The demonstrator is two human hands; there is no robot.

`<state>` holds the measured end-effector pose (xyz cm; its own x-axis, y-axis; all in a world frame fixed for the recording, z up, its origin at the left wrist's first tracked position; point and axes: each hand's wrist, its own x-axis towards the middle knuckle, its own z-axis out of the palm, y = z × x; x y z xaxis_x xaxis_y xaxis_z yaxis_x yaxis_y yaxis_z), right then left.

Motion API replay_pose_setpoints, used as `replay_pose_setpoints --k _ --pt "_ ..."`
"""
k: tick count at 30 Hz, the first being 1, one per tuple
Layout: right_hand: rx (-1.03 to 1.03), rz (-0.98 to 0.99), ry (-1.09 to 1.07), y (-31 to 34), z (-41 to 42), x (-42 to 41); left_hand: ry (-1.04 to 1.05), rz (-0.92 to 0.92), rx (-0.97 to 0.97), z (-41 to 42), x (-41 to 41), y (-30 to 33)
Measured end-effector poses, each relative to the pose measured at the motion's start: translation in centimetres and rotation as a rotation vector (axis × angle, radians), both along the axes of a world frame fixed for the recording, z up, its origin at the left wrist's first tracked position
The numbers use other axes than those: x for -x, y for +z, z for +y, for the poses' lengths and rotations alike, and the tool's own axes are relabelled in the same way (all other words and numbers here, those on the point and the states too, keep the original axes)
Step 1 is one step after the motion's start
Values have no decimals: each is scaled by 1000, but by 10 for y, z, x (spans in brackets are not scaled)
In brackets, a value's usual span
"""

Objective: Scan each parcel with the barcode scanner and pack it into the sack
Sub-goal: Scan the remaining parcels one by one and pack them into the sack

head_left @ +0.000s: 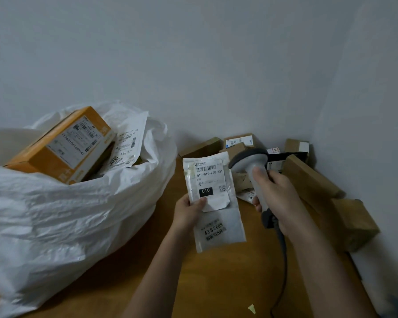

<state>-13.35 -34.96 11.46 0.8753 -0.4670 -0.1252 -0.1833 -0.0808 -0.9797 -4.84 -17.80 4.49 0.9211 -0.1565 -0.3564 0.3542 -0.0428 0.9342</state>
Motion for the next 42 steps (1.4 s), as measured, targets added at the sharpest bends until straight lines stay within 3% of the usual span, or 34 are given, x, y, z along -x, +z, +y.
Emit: replay_pose_setpoints --k 14,32,37,42 --pt "69 -122 116 71 23 38 62 -60 -75 11 -2 3" --pt "99 -137 64 69 29 36 195 10 -136 8 -6 4" --pt "104 -125 44 67 31 32 158 0 -165 13 -7 5" --pt "111 -107 41 63 31 27 58 -25 -315 19 -12 7"
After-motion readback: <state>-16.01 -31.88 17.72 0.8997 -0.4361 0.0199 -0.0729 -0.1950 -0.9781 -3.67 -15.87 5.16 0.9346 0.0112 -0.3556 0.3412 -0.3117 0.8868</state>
